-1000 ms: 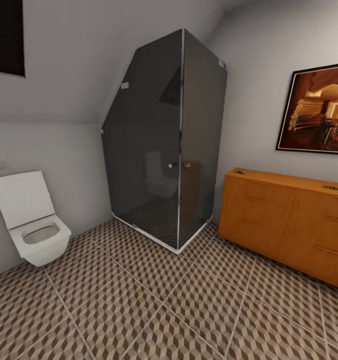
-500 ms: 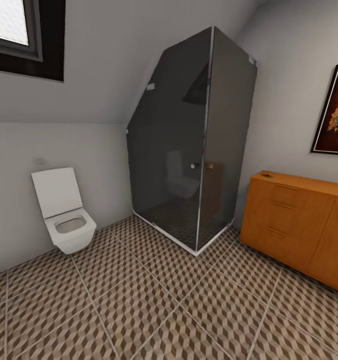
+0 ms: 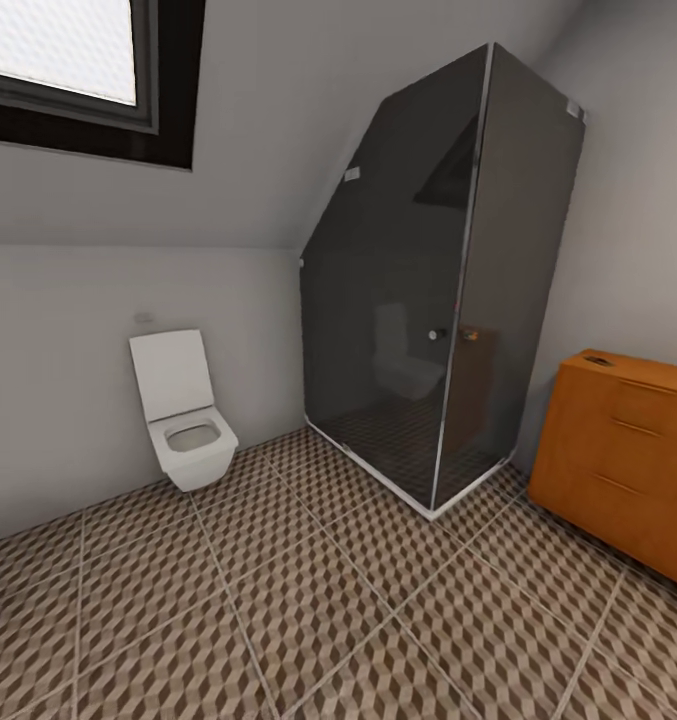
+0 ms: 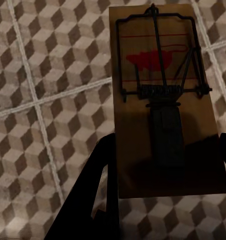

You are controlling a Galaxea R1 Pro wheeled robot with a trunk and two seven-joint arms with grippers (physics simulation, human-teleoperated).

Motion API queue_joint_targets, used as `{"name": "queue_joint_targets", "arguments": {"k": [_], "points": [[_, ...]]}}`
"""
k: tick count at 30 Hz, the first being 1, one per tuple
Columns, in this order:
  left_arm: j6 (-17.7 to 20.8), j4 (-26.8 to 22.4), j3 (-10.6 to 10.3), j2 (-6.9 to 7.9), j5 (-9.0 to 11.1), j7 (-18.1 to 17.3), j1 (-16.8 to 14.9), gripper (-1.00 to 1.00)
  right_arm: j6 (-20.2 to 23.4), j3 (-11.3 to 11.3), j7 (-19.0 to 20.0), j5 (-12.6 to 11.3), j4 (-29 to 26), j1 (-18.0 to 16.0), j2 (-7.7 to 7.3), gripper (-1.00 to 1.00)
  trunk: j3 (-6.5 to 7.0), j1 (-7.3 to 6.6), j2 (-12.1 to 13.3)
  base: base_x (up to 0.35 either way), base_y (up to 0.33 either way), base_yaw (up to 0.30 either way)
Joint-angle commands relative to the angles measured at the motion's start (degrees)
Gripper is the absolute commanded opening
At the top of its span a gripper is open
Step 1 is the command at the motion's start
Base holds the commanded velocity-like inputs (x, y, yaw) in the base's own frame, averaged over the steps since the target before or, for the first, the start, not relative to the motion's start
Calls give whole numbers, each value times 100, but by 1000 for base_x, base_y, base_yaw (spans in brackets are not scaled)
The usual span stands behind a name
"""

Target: Take the four mousetraps from the cabinet in the bathroom and place them on the bathroom floor. Make sure all four end up on the same floor surface, and ensure that at least two of them are either under or directly next to the same bathroom sink.

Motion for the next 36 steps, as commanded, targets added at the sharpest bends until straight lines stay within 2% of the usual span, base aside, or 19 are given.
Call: {"name": "queue_joint_targets", "arguments": {"k": [1,15,36], "points": [[-16,5,-27,-3,27,28,-5,-100,10,53,1,-70,4,-4,1,-100,-6,0,-3,0,0,286],[-16,5,-26,-3,27,28,-5,-100,17,51,-9,-70,4,-4,13,-100,-6,0,-3,0,0,139],[-16,5,-29,-2,27,28,-5,-100,19,49,3,-70,4,-2,11,-100,-6,0,-3,0,0,275]]}}
